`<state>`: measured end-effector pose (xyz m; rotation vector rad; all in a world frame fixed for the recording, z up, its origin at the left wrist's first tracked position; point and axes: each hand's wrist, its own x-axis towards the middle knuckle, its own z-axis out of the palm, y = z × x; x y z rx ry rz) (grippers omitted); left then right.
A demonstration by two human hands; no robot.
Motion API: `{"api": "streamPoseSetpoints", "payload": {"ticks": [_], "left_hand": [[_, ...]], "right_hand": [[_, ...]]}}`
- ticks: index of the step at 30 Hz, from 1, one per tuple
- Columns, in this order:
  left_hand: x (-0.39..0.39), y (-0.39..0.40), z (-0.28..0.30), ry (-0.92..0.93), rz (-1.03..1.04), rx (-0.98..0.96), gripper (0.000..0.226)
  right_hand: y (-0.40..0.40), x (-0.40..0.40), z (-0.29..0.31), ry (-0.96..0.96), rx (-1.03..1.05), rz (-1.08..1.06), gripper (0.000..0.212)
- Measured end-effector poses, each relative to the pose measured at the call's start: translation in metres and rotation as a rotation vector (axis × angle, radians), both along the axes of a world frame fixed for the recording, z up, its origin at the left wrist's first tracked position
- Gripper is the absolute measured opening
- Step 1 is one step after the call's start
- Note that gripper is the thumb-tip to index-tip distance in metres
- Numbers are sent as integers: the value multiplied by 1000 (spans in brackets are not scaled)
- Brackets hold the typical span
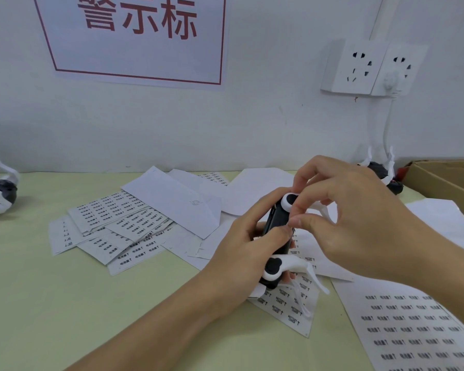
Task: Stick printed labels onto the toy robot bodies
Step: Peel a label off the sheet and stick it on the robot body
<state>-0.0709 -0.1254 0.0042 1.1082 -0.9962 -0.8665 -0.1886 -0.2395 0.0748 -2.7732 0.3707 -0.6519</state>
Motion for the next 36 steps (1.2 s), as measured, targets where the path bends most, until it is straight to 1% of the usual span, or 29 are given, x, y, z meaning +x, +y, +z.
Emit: {"api": "streamPoseSetpoints", "payload": {"ticks": [4,16,26,32,36], "left_hand": [[-1,0,1,6,11,7,42],[-3,0,2,-34,50,2,44],[-6,2,6,-35,40,-3,44],[-7,2,6,-52,36,-1,46],[-6,1,5,-67,41,-4,45]], "right_hand": [[1,0,1,2,6,-2,19],[6,-1,4,7,-42,-26,13],[13,0,3,22,-93,-102,12],[19,-1,3,35,-92,-176,15],[25,2,6,59,-93,-230,12]]}}
